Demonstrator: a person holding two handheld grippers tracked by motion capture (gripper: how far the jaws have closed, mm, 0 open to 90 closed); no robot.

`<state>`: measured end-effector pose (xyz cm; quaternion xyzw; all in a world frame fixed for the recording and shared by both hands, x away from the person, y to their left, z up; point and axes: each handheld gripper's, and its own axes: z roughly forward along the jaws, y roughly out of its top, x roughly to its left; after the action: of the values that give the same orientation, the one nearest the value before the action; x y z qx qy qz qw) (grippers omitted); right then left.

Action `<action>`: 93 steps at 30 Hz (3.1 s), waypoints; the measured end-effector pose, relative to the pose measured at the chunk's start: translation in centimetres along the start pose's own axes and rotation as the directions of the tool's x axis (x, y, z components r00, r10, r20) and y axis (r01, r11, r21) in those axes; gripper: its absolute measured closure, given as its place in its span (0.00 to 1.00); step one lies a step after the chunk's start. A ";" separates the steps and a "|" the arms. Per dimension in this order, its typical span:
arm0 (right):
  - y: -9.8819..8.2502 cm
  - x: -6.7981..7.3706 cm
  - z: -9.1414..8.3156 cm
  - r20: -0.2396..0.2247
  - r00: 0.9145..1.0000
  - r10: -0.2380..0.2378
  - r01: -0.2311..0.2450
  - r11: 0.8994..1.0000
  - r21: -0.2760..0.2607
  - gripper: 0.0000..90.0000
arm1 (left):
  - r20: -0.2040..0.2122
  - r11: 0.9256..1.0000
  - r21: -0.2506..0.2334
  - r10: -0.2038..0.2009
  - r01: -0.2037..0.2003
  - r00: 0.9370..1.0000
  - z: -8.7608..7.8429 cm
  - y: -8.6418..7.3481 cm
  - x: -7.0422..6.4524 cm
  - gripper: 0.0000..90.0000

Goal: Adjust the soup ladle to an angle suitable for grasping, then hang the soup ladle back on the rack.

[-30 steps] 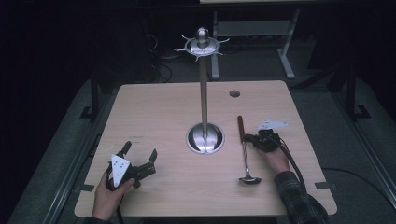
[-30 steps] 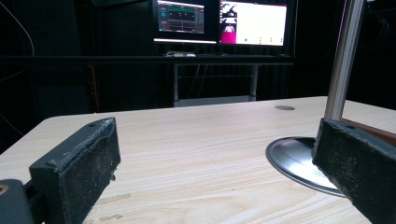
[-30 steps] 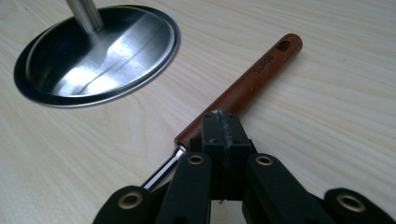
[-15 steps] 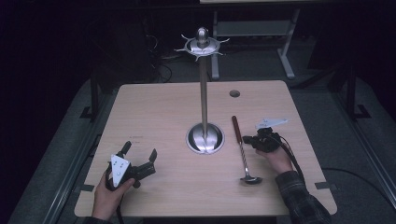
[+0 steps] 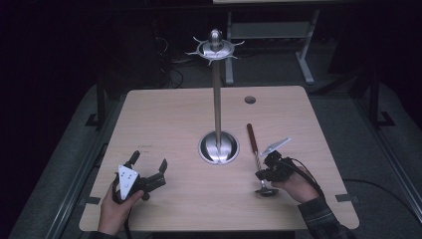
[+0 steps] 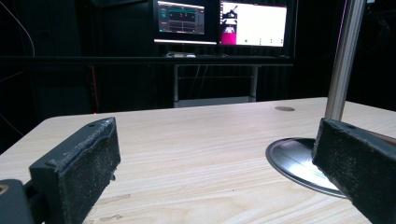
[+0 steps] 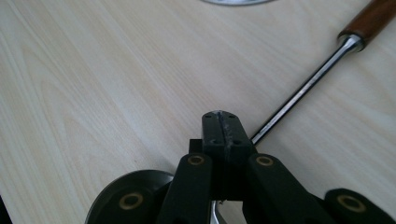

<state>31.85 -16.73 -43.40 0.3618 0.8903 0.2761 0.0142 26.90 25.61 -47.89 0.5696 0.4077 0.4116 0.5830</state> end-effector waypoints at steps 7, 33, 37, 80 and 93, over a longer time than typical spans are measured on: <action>0.0 0.1 0.9 0.016 1.000 -0.001 0.000 0.998 0.060 1.00 | 0.001 1.000 0.001 -0.001 0.001 1.000 0.0 0.0 0.0 0.00; -0.4 -0.9 0.9 0.035 0.999 0.035 -0.039 0.994 0.106 1.00 | 0.003 1.000 0.000 0.000 0.000 1.000 0.0 0.0 0.0 0.00; -0.7 -1.6 0.6 0.048 0.997 0.065 -0.070 0.991 0.111 1.00 | 0.003 1.000 0.000 0.001 -0.001 1.000 0.0 0.0 0.0 0.00; -1.9 -7.0 -3.8 0.103 0.974 0.203 -0.203 0.979 -0.016 0.94 | 0.000 1.000 0.000 0.000 0.000 1.000 0.0 0.0 0.0 0.00; 2.7 -8.3 -3.7 0.133 0.971 0.197 -0.199 0.980 0.000 0.80 | 0.000 1.000 0.000 -0.002 0.002 1.000 0.0 0.0 0.0 0.00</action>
<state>38.86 -22.37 -40.38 0.4664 0.8487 0.2457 0.0432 26.90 25.63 -47.89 0.5692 0.4082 0.4111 0.5834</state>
